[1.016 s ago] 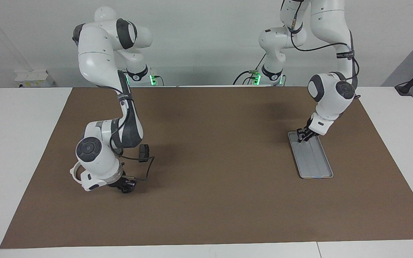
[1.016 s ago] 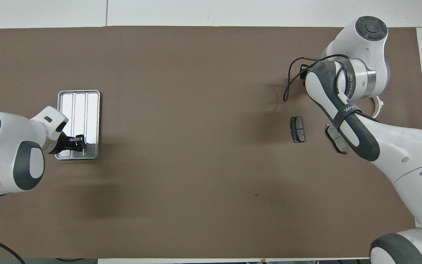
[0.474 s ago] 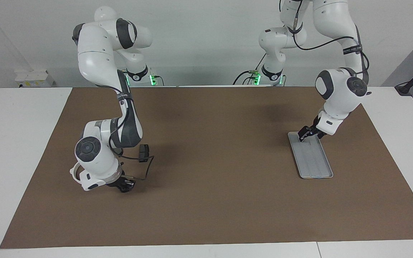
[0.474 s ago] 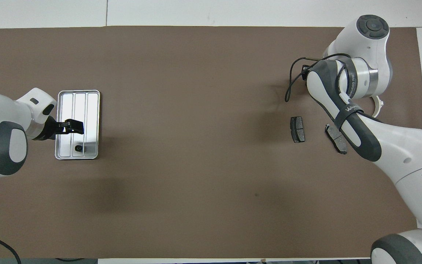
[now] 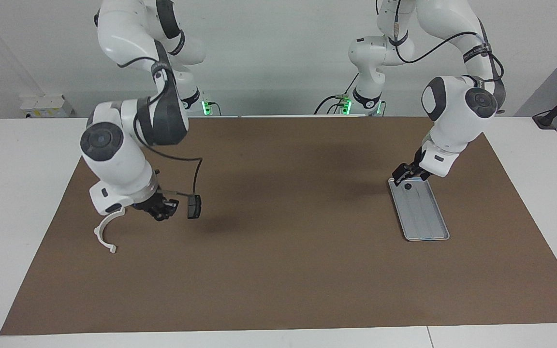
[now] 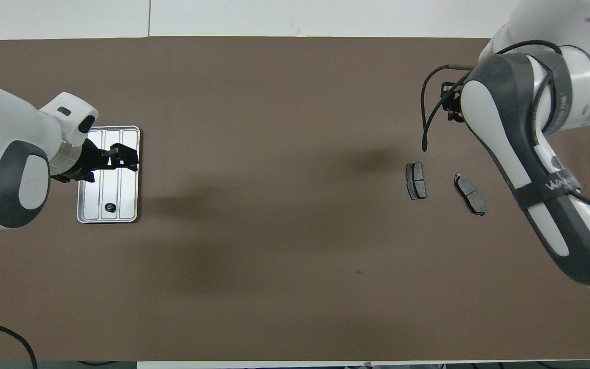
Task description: Pick bearing gear from pile to tray
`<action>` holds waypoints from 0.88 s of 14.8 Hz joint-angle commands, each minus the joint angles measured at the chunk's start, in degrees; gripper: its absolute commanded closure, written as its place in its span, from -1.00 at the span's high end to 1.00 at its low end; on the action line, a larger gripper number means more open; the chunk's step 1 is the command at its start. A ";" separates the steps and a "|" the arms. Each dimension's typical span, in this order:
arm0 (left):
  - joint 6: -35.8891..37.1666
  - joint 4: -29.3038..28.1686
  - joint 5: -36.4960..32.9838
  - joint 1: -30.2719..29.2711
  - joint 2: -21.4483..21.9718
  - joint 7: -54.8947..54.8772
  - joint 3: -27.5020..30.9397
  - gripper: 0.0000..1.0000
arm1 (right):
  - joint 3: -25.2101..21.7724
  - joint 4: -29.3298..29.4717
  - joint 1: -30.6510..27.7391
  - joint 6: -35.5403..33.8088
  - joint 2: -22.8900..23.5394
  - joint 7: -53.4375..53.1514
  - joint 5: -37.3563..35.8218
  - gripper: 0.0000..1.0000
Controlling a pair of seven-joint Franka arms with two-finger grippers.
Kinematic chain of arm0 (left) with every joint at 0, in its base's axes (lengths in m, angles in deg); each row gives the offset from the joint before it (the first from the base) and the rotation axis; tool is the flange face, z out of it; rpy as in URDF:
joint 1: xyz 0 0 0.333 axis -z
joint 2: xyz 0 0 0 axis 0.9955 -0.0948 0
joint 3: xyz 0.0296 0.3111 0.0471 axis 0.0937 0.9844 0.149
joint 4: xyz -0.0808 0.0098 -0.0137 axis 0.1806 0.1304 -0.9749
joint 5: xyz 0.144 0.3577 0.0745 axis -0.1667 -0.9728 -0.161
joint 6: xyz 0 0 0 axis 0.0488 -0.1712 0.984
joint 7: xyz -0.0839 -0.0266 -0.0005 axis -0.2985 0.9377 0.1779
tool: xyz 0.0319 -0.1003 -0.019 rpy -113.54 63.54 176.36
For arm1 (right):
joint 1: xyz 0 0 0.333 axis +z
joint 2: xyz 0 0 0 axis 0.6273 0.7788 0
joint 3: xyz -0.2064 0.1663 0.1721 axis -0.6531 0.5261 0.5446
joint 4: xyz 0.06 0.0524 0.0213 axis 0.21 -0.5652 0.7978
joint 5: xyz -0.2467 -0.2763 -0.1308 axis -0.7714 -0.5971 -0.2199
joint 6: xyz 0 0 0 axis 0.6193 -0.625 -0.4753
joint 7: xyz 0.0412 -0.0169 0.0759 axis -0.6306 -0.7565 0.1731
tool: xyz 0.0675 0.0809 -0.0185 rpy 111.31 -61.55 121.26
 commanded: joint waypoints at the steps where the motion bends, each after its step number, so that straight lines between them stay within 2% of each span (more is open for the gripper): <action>1: 0.33 0.39 0.47 3.52 -0.05 5.97 0.64 1.00 | 4.68 0.46 -0.50 -4.28 -4.93 -5.65 1.54 -1.00; 4: -2.04 -0.31 0.47 6.59 -0.05 11.16 0.64 1.00 | 9.69 0.46 1.32 -4.46 -7.14 -23.63 5.24 -1.00; 6: -2.05 -0.49 0.47 7.30 0.04 11.78 0.64 1.00 | 10.32 0.11 5.97 -3.32 -7.23 -36.65 5.42 -1.00; 8: -2.22 -0.93 0.47 7.13 0.12 11.70 0.73 1.00 | 10.32 -0.76 8.97 -1.92 -7.06 -43.10 5.51 -1.00; 10: -2.22 -1.02 0.47 7.04 0.13 11.70 0.73 1.00 | 10.32 -4.52 11.96 2.28 -6.79 -48.55 5.51 -1.00; 13: -2.22 -1.11 0.47 7.22 0.21 11.78 0.73 1.00 | 10.32 -14.53 15.48 14.57 -6.53 -54.45 5.33 -1.00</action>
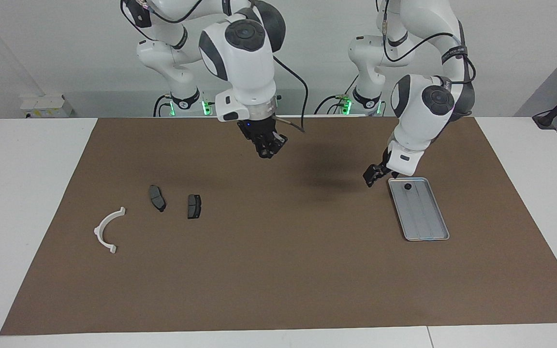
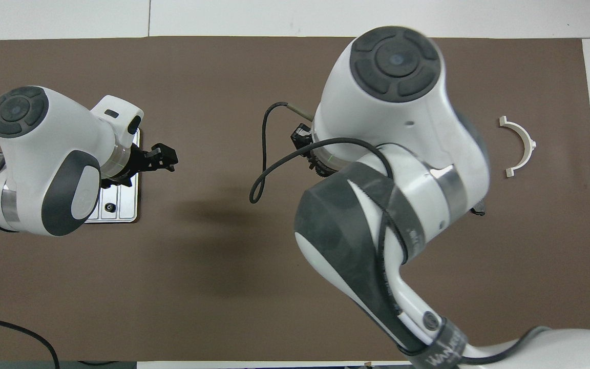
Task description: Pick bearing gear from pile to tray
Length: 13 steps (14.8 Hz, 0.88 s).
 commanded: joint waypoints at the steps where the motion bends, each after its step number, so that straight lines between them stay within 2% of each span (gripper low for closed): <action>1: -0.94 -0.81 0.47 0.61 0.39 0.69 0.51 1.00 | -0.06 -9.65 1.15 10.91 -0.11 -3.56 0.63 -1.00; 5: -3.83 -0.90 0.47 5.69 0.13 9.20 0.42 1.00 | -0.06 -17.13 2.73 23.14 2.35 -5.59 -0.33 -1.00; 6: -4.71 -1.16 0.47 7.79 0.13 11.13 0.42 1.00 | -0.24 -17.40 3.87 25.17 4.19 -6.46 -0.95 -1.00; 8: -6.64 -1.25 0.47 10.09 -0.22 15.53 0.51 1.00 | -0.42 -17.23 5.73 31.48 9.72 -12.59 -8.12 -1.00; 13: -7.00 -1.78 0.47 8.53 -1.19 14.94 0.68 1.00 | -0.24 -17.14 4.94 33.97 11.41 -13.24 -10.00 -1.00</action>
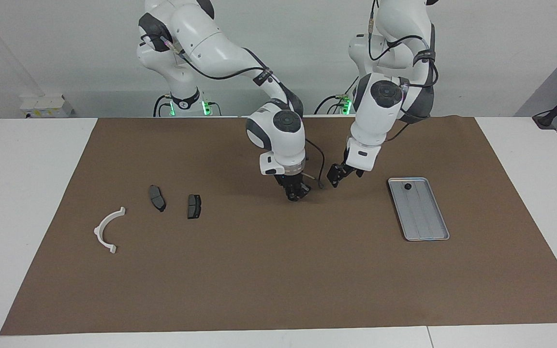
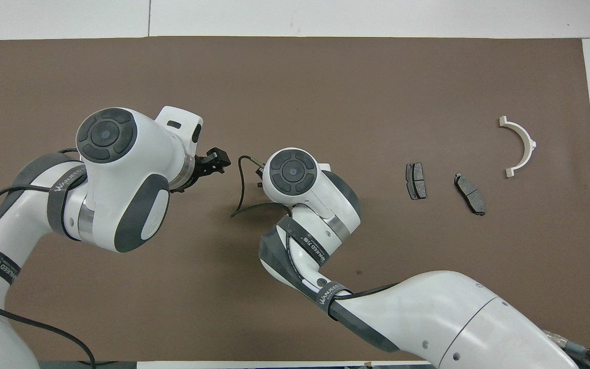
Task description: Pick bearing gear from pile to tray
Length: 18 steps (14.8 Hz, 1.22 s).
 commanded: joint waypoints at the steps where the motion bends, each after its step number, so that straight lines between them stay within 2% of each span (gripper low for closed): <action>1: -1.32 -1.11 0.31 -3.53 0.31 -1.69 0.51 1.00 | 0.29 -0.12 -0.56 1.88 0.10 -0.96 -1.32 -1.00; 4: -1.23 -1.37 0.31 -6.19 0.31 -5.92 0.59 1.00 | 0.29 -0.91 -0.56 4.00 0.54 -1.40 -1.23 -1.00; 5: -1.23 -1.37 0.40 -6.19 0.31 -5.92 0.59 1.00 | 0.29 -0.91 -0.65 4.09 0.54 -1.49 -1.23 -0.91; 6: -1.23 -1.37 0.31 -6.19 0.31 -5.92 0.59 1.00 | 0.29 -0.91 -0.65 4.10 0.54 -1.58 -1.14 -0.60; 8: -1.40 -1.37 0.31 -6.19 0.31 -5.92 0.59 1.00 | 0.29 -0.91 -0.56 4.01 0.54 -1.67 -1.14 -0.31; 9: -1.58 -1.37 0.31 -6.19 0.31 -5.92 0.59 1.00 | 0.29 -0.83 -0.56 3.83 0.54 -2.01 -1.14 0.55; 10: -1.58 -1.37 0.40 -6.19 0.31 -5.92 0.59 1.00 | 0.29 -0.48 -0.56 2.87 0.46 -2.19 -1.14 1.00; 13: -2.98 -1.28 0.40 -5.58 0.05 -5.66 0.51 1.00 | 0.20 4.42 -1.96 -4.31 0.28 -1.67 -0.79 1.00; 15: -3.07 -1.28 0.40 -5.31 -1.01 -5.48 0.51 1.00 | 0.56 9.69 -4.07 -13.09 -0.07 0.42 -0.18 1.00; 18: -4.56 -0.58 0.22 -2.26 -2.67 -1.55 0.59 1.00 | 0.47 15.51 -7.84 -23.47 -2.96 9.82 6.84 1.00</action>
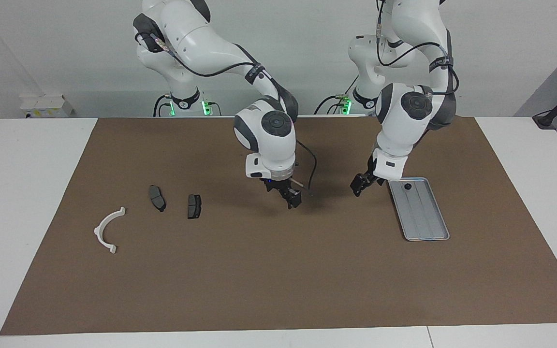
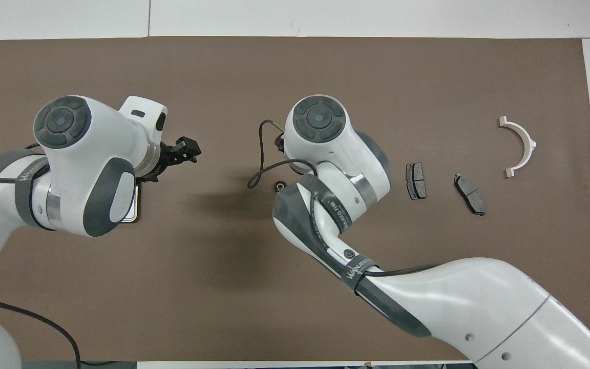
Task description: Pick bearing gear from pile to tray
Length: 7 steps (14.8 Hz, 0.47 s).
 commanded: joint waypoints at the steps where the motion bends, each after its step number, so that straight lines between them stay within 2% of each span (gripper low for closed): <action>1: -3.65 0.00 0.05 4.43 -1.86 6.07 0.54 1.00 | 0.82 3.73 -4.65 -8.25 -3.41 9.03 4.08 1.00; 2: -4.71 0.79 -0.04 6.44 -3.52 8.45 0.63 1.00 | 0.82 3.74 -5.88 -9.58 -5.08 11.93 4.25 1.00; 5: -4.54 7.98 -0.74 12.16 -11.25 17.41 0.71 1.00 | 0.82 3.65 -10.19 -13.36 -9.92 22.81 4.34 1.00; 7: -4.72 9.41 -0.75 14.97 -13.11 20.24 0.71 0.93 | 0.82 3.65 -13.79 -15.82 -13.43 35.45 4.26 1.00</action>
